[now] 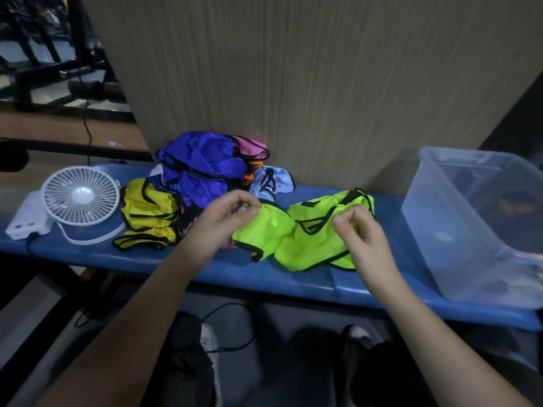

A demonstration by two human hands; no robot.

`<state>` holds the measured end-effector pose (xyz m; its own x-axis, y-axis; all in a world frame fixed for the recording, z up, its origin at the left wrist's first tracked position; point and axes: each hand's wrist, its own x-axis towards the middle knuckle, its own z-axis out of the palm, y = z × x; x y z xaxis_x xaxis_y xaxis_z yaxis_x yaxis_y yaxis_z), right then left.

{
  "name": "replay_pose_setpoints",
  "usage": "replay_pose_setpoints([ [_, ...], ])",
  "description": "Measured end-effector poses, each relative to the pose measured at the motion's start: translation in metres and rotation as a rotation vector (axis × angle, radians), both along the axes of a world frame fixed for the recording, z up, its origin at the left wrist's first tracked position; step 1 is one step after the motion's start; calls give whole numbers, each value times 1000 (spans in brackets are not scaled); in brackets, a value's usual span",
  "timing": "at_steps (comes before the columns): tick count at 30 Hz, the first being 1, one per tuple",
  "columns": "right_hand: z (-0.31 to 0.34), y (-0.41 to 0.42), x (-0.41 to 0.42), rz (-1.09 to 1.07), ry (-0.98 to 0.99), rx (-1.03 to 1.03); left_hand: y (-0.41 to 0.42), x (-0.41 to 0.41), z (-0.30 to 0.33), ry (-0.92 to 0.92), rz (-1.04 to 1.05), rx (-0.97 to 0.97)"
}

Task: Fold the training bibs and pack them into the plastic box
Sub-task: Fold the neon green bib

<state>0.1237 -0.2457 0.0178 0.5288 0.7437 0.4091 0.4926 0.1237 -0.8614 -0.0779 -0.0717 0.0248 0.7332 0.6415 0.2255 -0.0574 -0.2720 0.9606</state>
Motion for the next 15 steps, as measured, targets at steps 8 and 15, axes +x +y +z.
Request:
replay_pose_setpoints([
  [8,-28,7,55,-363,-366,-345,18,43,-30,341,294,318],
  [15,-45,34,97,-153,-509,-716,34,95,-61,464,63,373],
])
